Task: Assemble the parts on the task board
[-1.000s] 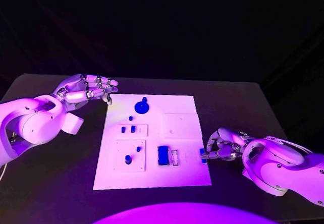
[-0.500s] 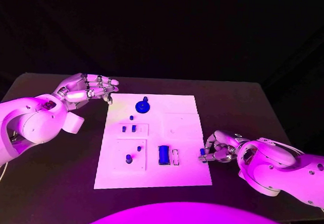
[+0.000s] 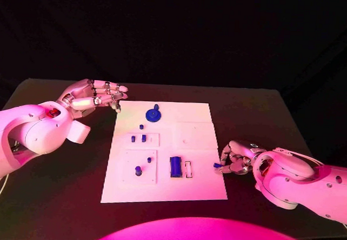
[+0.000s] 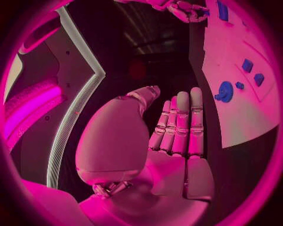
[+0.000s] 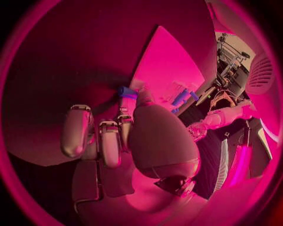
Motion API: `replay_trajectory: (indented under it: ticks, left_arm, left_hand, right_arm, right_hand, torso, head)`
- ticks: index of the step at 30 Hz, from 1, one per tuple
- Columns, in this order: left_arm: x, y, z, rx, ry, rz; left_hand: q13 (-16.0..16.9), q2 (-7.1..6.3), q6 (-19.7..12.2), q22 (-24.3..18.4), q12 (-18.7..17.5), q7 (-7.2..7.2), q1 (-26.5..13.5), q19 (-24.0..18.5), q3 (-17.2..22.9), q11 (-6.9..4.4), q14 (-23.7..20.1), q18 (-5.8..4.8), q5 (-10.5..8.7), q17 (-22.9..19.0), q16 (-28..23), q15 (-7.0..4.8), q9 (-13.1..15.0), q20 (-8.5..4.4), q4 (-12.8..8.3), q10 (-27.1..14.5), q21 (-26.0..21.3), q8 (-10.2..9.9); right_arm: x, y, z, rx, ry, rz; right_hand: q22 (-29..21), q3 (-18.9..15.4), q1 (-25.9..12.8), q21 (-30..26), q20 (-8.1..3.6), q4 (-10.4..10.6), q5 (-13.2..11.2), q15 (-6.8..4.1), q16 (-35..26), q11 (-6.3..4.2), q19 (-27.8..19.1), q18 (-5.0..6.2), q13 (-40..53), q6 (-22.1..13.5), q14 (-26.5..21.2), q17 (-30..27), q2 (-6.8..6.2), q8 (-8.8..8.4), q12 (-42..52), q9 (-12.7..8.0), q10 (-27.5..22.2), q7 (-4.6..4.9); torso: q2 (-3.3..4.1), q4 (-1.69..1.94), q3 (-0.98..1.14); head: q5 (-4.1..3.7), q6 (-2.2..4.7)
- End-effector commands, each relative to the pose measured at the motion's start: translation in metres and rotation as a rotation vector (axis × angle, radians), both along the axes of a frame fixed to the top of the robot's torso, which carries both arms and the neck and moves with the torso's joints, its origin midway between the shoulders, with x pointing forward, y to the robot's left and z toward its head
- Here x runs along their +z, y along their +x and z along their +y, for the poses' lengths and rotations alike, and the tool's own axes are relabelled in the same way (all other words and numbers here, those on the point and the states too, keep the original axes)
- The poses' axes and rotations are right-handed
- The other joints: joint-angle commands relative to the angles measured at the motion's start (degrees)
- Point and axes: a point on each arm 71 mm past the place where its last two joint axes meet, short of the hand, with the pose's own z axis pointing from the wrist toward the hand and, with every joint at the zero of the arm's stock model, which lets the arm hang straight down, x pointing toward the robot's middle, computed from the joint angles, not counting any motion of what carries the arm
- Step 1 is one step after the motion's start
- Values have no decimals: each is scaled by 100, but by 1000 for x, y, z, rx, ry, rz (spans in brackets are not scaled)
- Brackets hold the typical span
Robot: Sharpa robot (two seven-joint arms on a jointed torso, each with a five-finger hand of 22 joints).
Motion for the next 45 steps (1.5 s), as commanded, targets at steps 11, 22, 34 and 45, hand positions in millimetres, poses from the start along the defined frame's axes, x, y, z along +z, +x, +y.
replay_trajectory:
  ticks: [11,22,34,45]
  left_arm:
    - [1,-1,-1,-13,-12,-1]
    - [1,-1,0,-11,-10,1]
    - [0,-1,-1,-13,-9,4]
    - [0,0,-4,-19,-11,6]
  left_hand:
    - [-9,56,-29,-26,47,15,60,58,9,7,1,88,-17,12,17,27,-4,-8,-4,-52,-51,37]
    - [-12,84,-29,-35,57,17,100,78,24,7,-1,87,-12,14,14,24,-4,-14,-14,-53,-58,41]
    - [-12,84,-29,-35,57,17,100,78,24,7,-1,87,-12,14,14,24,-4,-14,-14,-53,-58,41]
    - [-14,94,-30,-39,59,20,106,86,26,9,-2,86,-10,15,12,25,-4,-16,-11,-58,-62,42]
  right_arm:
    - [-3,-4,6,33,-29,5]
    - [12,1,2,-4,7,-53]
    - [36,13,-1,-44,59,-62]
    - [30,13,35,-34,174,44]
  right_hand:
    - [1063,519,942,68,-43,-63,19,-29,33,-81,176,-104,-171,107,544,1267,230,-72,33,-66,45,-24]
    - [1082,2088,459,170,-59,-49,29,-54,47,-92,195,-119,-133,10,552,1302,-34,65,41,90,103,-57]
    - [1083,3960,-389,189,-50,-243,-24,-38,50,-90,192,-119,-99,-85,555,1313,-691,307,39,334,135,-31]
    - [1084,4138,-830,197,-48,-201,-46,-38,61,-93,194,-119,-49,-63,560,1337,-753,362,97,381,168,-39]
  torso:
    - [4,3,0]
    - [5,5,2]
    - [6,2,4]
    - [7,6,-4]
  head:
    - [-4,-23]
    - [-3,-17]
    - [-2,-2]
    - [9,-26]
